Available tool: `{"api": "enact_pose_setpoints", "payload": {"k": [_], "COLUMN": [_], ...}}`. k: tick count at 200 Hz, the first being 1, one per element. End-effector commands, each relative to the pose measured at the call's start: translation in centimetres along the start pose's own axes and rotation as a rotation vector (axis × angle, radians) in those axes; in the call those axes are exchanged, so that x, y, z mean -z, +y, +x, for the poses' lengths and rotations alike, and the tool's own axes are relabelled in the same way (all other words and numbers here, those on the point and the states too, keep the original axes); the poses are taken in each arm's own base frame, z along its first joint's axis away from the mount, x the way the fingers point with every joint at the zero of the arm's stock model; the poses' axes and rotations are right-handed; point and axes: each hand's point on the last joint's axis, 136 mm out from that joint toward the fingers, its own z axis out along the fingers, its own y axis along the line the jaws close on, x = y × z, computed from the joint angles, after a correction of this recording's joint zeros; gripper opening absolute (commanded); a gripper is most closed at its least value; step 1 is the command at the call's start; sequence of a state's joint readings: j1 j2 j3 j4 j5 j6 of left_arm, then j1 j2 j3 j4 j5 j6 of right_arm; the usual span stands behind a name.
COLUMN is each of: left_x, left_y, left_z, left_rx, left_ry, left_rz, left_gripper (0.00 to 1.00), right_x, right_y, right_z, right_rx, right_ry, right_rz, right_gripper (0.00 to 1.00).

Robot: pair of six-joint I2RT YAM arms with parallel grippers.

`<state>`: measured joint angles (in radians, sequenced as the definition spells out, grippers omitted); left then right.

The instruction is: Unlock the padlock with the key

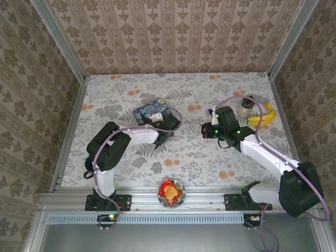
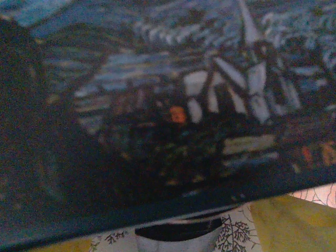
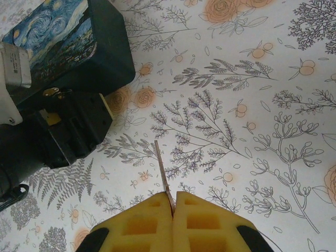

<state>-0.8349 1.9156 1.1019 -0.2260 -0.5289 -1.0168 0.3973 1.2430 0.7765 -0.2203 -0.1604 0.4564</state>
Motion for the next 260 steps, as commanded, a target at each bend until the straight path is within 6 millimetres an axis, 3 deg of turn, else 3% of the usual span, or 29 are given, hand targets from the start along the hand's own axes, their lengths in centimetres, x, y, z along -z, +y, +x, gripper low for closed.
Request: {"api": "enact_pose_setpoints", "payload": {"k": [1,52,117,146,176,260], "left_x": [-0.6,-1.2,-2.1,-2.5,-2.6,-0.8], "left_y": [-0.3,0.3,0.4,0.2,-0.1,-0.7], "left_z": [-0.9,-1.2,-1.9,-2.3,-2.6,-1.8], "left_rx": [-0.007,-0.019,-0.033,-0.028,-0.041,-0.037], "left_ry": [-0.031,-0.05,-0.086,-0.105,-0.113,0.015], "left_rz": [-0.019,-0.058,-0.071,-0.046,-0.027,0.016], "left_gripper": [0.77,0.62,0.59,0.5,0.32,0.15], "right_x": [-0.2,-0.2,-1.0,-1.3,-1.6,-2.7], "right_y": [-0.5,-0.2,-0.2,-0.2,-0.3,-1.1], "right_z": [-0.4,-0.8,-0.7,-0.7,-0.5,1.4], "right_rx": [-0.023,-0.027,-0.042,-0.044,-0.045,-0.062], "right_ry": [-0.021,-0.033,-0.031,-0.032,-0.027,0.034], "right_rz": [0.016,0.0,-0.016,-0.021,-0.019,-0.001], "right_gripper": [0.0,0.0,0.0,0.0,0.0,0.0]}}
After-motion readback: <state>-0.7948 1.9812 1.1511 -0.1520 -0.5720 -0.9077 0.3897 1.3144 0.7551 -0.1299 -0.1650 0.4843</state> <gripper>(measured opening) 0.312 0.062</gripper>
